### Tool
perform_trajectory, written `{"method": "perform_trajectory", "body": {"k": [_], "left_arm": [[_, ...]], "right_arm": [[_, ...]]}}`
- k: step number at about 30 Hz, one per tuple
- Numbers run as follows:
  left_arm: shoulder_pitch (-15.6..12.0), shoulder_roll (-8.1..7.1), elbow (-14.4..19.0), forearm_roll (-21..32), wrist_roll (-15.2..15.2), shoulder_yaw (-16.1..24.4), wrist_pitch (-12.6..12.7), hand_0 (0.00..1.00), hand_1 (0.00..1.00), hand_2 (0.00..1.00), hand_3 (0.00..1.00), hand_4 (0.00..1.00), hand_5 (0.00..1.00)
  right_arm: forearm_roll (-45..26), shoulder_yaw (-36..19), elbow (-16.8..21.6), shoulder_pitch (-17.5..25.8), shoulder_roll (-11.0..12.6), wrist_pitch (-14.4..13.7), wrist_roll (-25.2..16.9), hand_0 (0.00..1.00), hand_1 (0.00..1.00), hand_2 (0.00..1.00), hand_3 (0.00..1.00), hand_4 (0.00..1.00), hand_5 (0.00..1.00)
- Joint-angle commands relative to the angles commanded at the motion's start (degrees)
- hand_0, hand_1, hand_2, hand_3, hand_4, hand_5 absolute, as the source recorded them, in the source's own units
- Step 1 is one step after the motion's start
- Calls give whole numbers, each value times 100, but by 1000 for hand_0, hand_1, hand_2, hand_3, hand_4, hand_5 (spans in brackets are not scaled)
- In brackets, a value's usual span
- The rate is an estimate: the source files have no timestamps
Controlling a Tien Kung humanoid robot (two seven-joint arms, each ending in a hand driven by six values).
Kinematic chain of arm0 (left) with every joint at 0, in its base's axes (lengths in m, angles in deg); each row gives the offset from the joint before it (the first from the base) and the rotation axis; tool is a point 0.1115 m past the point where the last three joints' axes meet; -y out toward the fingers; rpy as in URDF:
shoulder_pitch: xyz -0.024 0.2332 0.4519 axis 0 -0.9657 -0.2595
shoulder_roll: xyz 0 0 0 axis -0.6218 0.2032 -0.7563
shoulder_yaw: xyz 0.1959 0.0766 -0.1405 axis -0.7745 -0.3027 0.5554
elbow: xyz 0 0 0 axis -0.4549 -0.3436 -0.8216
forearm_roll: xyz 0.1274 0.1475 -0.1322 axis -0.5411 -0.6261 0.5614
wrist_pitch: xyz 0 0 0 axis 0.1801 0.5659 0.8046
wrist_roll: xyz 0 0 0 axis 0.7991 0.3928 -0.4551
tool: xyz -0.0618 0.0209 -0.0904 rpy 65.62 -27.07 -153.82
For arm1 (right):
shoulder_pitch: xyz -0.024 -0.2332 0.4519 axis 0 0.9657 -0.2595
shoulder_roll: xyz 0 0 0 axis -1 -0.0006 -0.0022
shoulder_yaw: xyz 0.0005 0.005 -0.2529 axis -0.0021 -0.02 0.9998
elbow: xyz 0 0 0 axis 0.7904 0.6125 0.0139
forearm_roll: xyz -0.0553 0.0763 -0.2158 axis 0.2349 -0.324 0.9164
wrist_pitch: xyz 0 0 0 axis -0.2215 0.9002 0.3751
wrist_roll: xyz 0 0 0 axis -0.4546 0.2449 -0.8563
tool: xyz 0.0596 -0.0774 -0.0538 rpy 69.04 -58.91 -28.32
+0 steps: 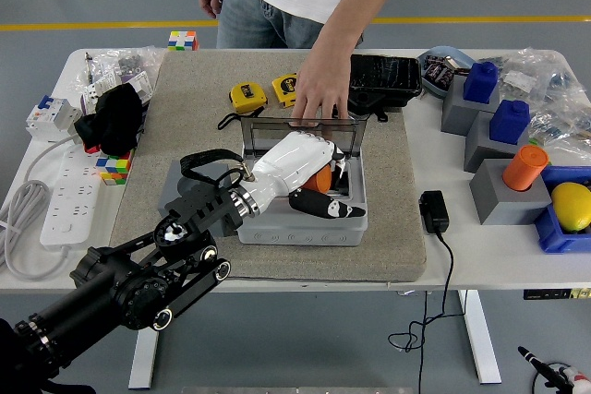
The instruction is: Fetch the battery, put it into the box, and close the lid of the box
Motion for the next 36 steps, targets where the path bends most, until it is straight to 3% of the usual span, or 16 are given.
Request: {"method": "perform_trajectory", "body": {"k": [1,18,19,36], "left_arm": [[1,0,-1,3,-1,-6,-2,115,118,145,154,998,700],[-1,0,2,36,44,-6,-48,129,126,155,160,998,744],[-5,0,5,42,49,-7,-44,143,138,165,174,998,783],[-15,0,38,-88,38,-9,-29,202,194,200,211,998,812]], "right_arm": [[-5,5,0,-1,1,0,-1,892,871,811,849,998,998],[-25,28,0,13,1,4,2,892,870,811,850,998,998],[-37,39,0,15,-1,4,0,892,871,809,849,998,998],[-48,41,0,10,7,9,-3,893,870,810,848,998,998]]}}
